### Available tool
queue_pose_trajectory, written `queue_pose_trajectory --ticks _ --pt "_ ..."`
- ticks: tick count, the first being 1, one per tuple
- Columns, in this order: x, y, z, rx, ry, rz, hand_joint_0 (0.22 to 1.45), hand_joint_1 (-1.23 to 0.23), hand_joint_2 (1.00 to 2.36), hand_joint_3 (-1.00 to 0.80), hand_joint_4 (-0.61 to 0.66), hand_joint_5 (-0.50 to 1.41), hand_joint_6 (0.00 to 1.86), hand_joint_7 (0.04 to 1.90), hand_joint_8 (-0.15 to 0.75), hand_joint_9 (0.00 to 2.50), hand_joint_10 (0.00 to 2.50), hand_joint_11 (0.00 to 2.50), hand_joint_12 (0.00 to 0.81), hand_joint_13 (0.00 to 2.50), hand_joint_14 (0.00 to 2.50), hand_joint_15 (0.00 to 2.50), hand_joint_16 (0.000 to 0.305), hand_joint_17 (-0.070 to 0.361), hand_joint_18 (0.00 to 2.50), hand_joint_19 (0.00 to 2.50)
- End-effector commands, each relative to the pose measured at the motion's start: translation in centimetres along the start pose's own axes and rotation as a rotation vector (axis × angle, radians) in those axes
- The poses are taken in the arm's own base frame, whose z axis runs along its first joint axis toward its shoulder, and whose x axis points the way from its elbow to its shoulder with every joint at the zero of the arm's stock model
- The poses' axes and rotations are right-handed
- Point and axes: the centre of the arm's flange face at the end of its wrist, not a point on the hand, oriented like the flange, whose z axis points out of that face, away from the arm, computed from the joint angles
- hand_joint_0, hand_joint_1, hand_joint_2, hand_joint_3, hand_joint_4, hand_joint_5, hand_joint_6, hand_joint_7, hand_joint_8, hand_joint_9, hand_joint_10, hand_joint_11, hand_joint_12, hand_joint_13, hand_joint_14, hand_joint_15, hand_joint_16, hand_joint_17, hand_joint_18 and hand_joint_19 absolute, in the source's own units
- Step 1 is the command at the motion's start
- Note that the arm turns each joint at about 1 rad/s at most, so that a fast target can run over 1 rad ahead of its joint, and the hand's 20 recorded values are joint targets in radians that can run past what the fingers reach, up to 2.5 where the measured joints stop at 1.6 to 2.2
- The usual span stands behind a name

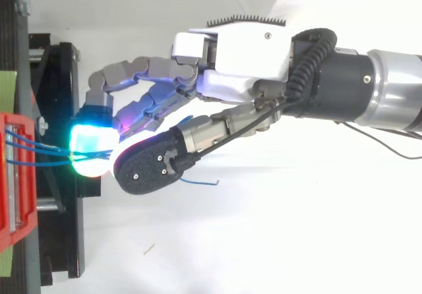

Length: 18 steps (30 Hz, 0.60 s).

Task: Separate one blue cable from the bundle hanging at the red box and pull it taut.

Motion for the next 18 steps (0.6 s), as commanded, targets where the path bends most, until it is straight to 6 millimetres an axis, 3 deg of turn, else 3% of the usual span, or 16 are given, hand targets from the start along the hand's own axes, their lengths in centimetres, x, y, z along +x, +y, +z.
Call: queue_pose_trajectory --ticks 1,11,15,18 --pt "0.21 0.02 -0.11 0.014 0.001 -0.003 0.57 -0.64 1.01 -0.41 0.11 -0.13 0.5 1.23 0.255 0.71 0.02 0.41 0.337 0.76 0.01 0.32 0.043 0.096 0.62 0.49" --pt "0.84 -0.12 -0.08 0.017 -0.009 -0.004 0.6 -0.73 1.02 -0.34 0.07 -0.14 0.52 1.38 0.245 0.72 0.02 0.45 0.335 0.79 0.01 0.33 0.042 0.094 0.65 0.48" --pt "0.78 -0.02 -0.1 0.016 -0.035 -0.004 0.63 -0.74 1.02 -0.28 0.09 -0.17 0.63 1.21 0.244 0.73 0.02 0.46 0.332 0.81 0.01 0.34 0.041 0.092 0.67 0.47" --pt "0.82 -0.13 -0.09 0.018 -0.041 -0.004 0.63 -0.75 1.01 -0.33 0.11 -0.17 0.66 1.15 0.246 0.74 0.02 0.48 0.334 0.82 0.01 0.33 0.041 0.092 0.67 0.47"
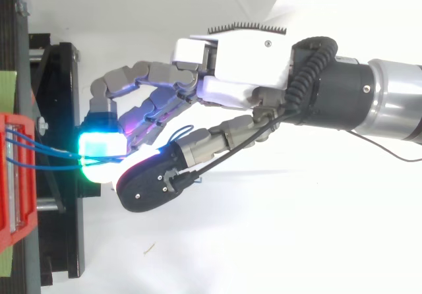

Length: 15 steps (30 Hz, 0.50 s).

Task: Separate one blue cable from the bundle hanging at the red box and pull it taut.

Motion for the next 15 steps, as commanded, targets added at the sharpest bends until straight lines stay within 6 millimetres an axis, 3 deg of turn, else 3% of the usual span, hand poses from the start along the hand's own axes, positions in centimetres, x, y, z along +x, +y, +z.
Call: queue_pose_trajectory --ticks 1,4,10,15 --pt "0.11 -0.11 0.01 0.002 -0.009 0.0 0.62 -0.75 1.01 -0.39 0.11 -0.17 0.67 1.14 0.244 0.74 0.02 0.49 0.334 0.82 0.01 0.34 0.041 0.092 0.68 0.47" --pt "0.11 0.01 -0.01 0.0 -0.009 0.0 0.58 -0.72 1.0 -0.5 0.13 -0.17 0.67 1.12 0.25 0.75 0.02 0.48 0.335 0.83 0.01 0.34 0.041 0.092 0.68 0.48" --pt "0.1 -0.04 -0.05 0.005 -0.009 -0.001 0.54 -0.66 1.0 -0.5 0.14 -0.16 0.67 1.13 0.263 0.78 0.02 0.48 0.341 0.84 0.01 0.34 0.042 0.095 0.69 0.48" --pt "0.26 -0.04 -0.05 0.005 -0.013 0.0 0.61 -0.59 1.01 -0.42 0.13 -0.14 0.67 1.16 0.258 0.8 0.02 0.49 0.33 0.85 0.01 0.35 0.04 0.09 0.69 0.49"
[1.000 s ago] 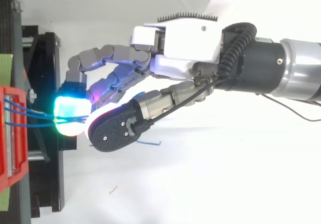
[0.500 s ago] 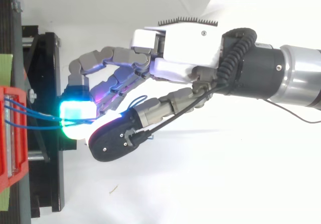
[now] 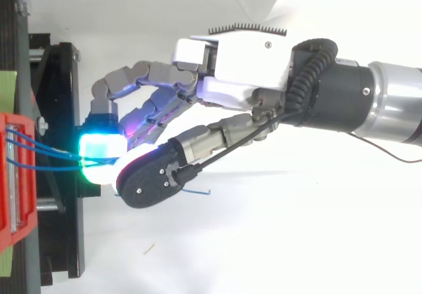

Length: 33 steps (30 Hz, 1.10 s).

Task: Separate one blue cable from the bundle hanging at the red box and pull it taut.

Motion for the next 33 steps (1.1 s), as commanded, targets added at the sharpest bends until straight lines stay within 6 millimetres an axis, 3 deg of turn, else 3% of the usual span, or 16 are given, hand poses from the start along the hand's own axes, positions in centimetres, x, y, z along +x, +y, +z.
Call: queue_pose_trajectory --ticks 1,9,19,25,29,33 --pt "0.03 0.01 -0.02 0.0 -0.003 0.001 0.6 -0.6 1.02 -0.32 0.13 -0.14 0.67 1.17 0.258 0.8 0.02 0.49 0.331 0.85 0.01 0.35 0.04 0.091 0.69 0.49" --pt "0.19 0.39 0.15 -0.004 -0.002 0.001 0.64 -0.76 1.02 -0.26 0.13 -0.17 0.68 1.14 0.25 0.76 0.02 0.5 0.337 0.84 0.01 0.36 0.042 0.095 0.7 0.5" --pt "0.2 0.28 0.16 -0.003 0.0 0.001 0.71 -0.87 1.0 -0.5 0.15 -0.19 0.8 0.93 0.242 0.78 0.02 0.55 0.332 0.87 0.01 0.37 0.041 0.092 0.76 0.46" --pt "0.31 0.28 0.16 -0.003 0.0 0.001 0.66 -0.86 1.0 -0.5 0.18 -0.19 0.8 0.94 0.241 0.79 0.02 0.56 0.329 0.88 0.02 0.37 0.041 0.091 0.77 0.48" --pt "0.42 0.27 0.16 -0.003 0.001 0.001 0.56 -0.77 1.0 -0.5 0.18 -0.17 0.8 0.98 0.259 0.83 0.02 0.57 0.33 0.89 0.01 0.39 0.041 0.093 0.77 0.5" --pt "0.54 0.27 0.15 -0.003 0.003 0.001 0.55 -0.69 1.0 -0.5 0.18 -0.16 0.78 1.01 0.267 0.85 0.02 0.56 0.334 0.9 0.01 0.39 0.041 0.093 0.77 0.51"
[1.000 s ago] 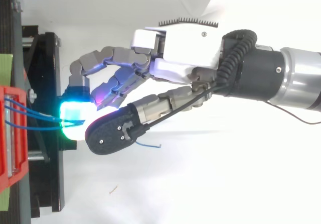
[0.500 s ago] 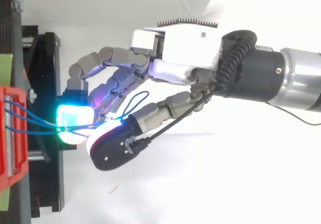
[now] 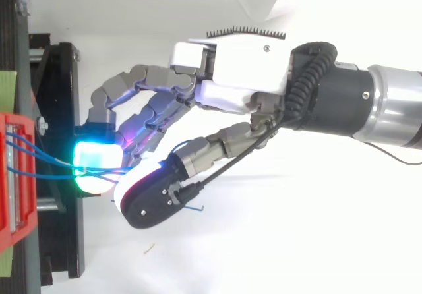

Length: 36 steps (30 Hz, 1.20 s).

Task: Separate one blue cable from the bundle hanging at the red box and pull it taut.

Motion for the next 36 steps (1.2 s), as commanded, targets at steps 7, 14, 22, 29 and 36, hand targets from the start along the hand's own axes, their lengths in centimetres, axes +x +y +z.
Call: queue_pose_trajectory --ticks 7,14,22,29,36 --pt "0.18 -0.04 0.0 0.0 -0.003 0.0 0.62 -0.76 1.01 -0.35 0.06 -0.19 0.82 1.02 0.256 0.81 0.02 0.56 0.34 0.88 0.02 0.39 0.041 0.093 0.76 0.52" --pt "0.17 0.08 -0.01 -0.001 -0.004 0.0 0.72 -0.88 1.01 -0.41 0.05 -0.21 0.85 0.98 0.244 0.79 0.02 0.56 0.336 0.87 0.01 0.38 0.042 0.094 0.78 0.47" --pt "0.4 0.08 -0.02 -0.001 -0.001 0.0 0.75 -0.91 1.0 -0.5 0.11 -0.19 0.87 0.98 0.242 0.82 0.02 0.57 0.327 0.9 0.01 0.38 0.041 0.091 0.81 0.45" --pt "0.52 -0.04 -0.01 0.0 0.0 0.0 0.63 -0.92 1.0 -0.5 0.15 -0.17 0.85 1.06 0.253 0.88 0.02 0.6 0.322 0.91 0.02 0.39 0.04 0.09 0.81 0.49" --pt "0.51 -0.04 -0.01 0.0 -0.001 0.0 0.51 -0.73 1.0 -0.5 0.16 -0.14 0.82 1.07 0.274 0.92 0.02 0.59 0.337 0.93 0.01 0.4 0.044 0.098 0.81 0.52"
